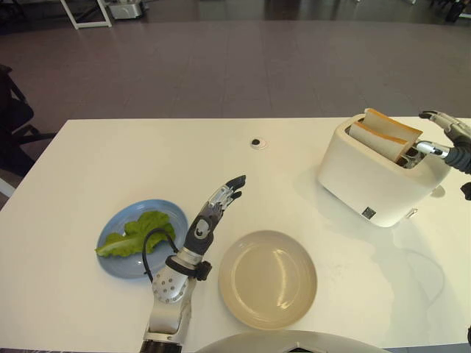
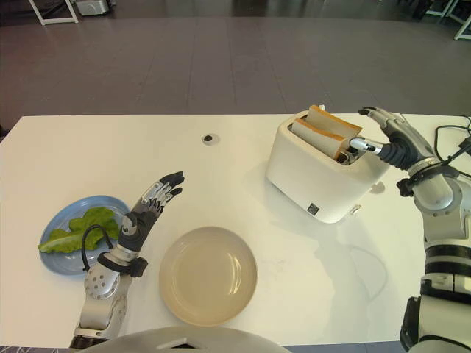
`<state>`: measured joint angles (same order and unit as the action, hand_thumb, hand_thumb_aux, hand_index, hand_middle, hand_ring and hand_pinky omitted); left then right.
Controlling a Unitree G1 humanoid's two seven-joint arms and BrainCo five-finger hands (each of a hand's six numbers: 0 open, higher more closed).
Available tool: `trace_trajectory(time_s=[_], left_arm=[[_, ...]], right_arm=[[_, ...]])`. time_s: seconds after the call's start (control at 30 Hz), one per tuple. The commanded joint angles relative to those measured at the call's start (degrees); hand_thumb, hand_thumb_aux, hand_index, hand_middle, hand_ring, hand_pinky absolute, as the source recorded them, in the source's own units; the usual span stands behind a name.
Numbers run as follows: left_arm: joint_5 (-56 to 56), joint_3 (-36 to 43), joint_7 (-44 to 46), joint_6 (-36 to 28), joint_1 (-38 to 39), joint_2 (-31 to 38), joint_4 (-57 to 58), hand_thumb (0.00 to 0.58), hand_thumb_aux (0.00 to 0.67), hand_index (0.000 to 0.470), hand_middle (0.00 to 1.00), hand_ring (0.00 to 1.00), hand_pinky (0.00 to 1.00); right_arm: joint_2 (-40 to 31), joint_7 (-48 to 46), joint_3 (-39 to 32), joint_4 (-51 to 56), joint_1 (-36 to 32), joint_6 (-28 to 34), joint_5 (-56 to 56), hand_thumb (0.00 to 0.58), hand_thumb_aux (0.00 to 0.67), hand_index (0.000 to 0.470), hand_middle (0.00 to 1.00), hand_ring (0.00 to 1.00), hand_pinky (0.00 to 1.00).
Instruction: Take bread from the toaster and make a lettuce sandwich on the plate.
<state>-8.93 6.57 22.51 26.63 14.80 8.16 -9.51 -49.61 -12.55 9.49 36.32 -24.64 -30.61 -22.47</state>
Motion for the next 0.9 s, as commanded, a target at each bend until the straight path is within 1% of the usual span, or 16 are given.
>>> trace_trajectory(time_s=[0.03,0.2,0.23,0.27,0.3,0.33,0.37,0.43,0.47,0.53,0.57,0.7,0.77,0.83,0.9], left_arm=[[1.1,0.4,-0.4,-0.2,0.2,0.2,0.3,0.000,0.000,0.000,0.00,0.00,0.00],[1.3,0.1,-0.6,0.0,0.6,0.4,0.1,0.000,0.000,0.000,0.00,0.00,0.00],[1.3,0.0,-0.6,0.0,0.6,0.4,0.1,0.000,0.000,0.000,0.00,0.00,0.00],[1.3,0.0,-0.6,0.1,0.6,0.5,0.2,0.000,0.000,0.000,0.00,0.00,0.00],[1.3,0.0,-0.5,0.1,0.6,0.5,0.2,0.000,0.000,0.000,0.00,0.00,0.00],[1.3,0.0,-0.5,0.2,0.6,0.6,0.2,0.000,0.000,0.000,0.00,0.00,0.00],[1.3,0.0,-0.5,0.3,0.6,0.6,0.2,0.000,0.000,0.000,0.00,0.00,0.00],[1.2,0.1,-0.4,0.4,0.7,0.6,0.1,0.000,0.000,0.000,0.00,0.00,0.00],[1.1,0.2,-0.3,0.4,0.7,0.6,0.0,0.000,0.000,0.000,0.00,0.00,0.00],[0.8,0.3,-0.1,0.6,0.8,0.6,-0.1,0.000,0.000,0.000,0.00,0.00,0.00],[0.8,0.3,0.0,0.6,0.8,0.7,-0.1,0.000,0.000,0.000,0.00,0.00,0.00],[0.9,0.3,0.0,0.8,0.9,0.6,-0.3,0.000,0.000,0.000,0.00,0.00,0.00],[1.0,0.3,0.0,0.9,1.0,0.5,-0.4,0.000,0.000,0.000,0.00,0.00,0.00],[1.0,0.1,-0.1,1.0,1.0,0.6,-0.3,0.000,0.000,0.000,0.00,0.00,0.00],[1.1,0.1,-0.2,1.2,1.1,0.6,-0.3,0.000,0.000,0.000,0.00,0.00,0.00]], right_arm=[[-0.6,1.8,-2.6,8.8,-6.0,-3.0,0.1,0.000,0.000,0.000,0.00,0.00,0.00],[0.7,2.8,-7.0,16.7,-10.6,-5.4,-0.7,0.000,0.000,0.000,0.00,0.00,0.00],[1.3,2.1,-7.3,18.2,-11.2,-5.4,0.2,0.104,0.063,0.044,0.00,0.00,0.00],[1.7,2.1,-7.8,19.4,-11.6,-5.5,0.4,0.310,0.213,0.149,0.00,0.00,0.00],[2.0,2.1,-8.5,20.4,-11.8,-5.6,0.4,0.422,0.321,0.225,0.00,0.00,0.00],[2.2,2.2,-9.0,21.1,-11.9,-5.9,0.3,0.487,0.402,0.282,0.00,0.00,0.00],[2.3,2.5,-9.4,21.6,-11.8,-6.2,0.2,0.512,0.441,0.310,0.00,0.00,0.00],[2.7,2.6,-10.0,22.0,-11.4,-6.8,0.5,0.550,0.518,0.363,0.00,0.00,0.00],[2.9,2.7,-10.4,22.0,-11.2,-7.2,0.6,0.559,0.541,0.380,0.00,0.00,0.00],[3.1,2.4,-11.1,21.3,-10.9,-8.1,1.2,0.579,0.644,0.452,0.00,0.00,0.00],[3.1,2.3,-11.2,20.7,-10.8,-8.7,1.6,0.580,0.670,0.470,0.00,0.00,0.00],[3.3,2.6,-10.2,17.4,-10.8,-10.6,4.1,0.580,0.670,0.470,0.00,0.00,0.00],[3.7,1.1,-8.9,15.7,-10.7,-10.8,7.0,0.580,0.670,0.470,0.00,0.00,0.00],[4.8,-3.5,-6.4,14.5,-11.2,-8.7,13.3,0.580,0.670,0.470,0.00,0.00,0.00],[5.2,-10.8,-2.5,13.5,-13.0,-3.5,22.3,0.580,0.670,0.470,0.00,0.00,0.00]])
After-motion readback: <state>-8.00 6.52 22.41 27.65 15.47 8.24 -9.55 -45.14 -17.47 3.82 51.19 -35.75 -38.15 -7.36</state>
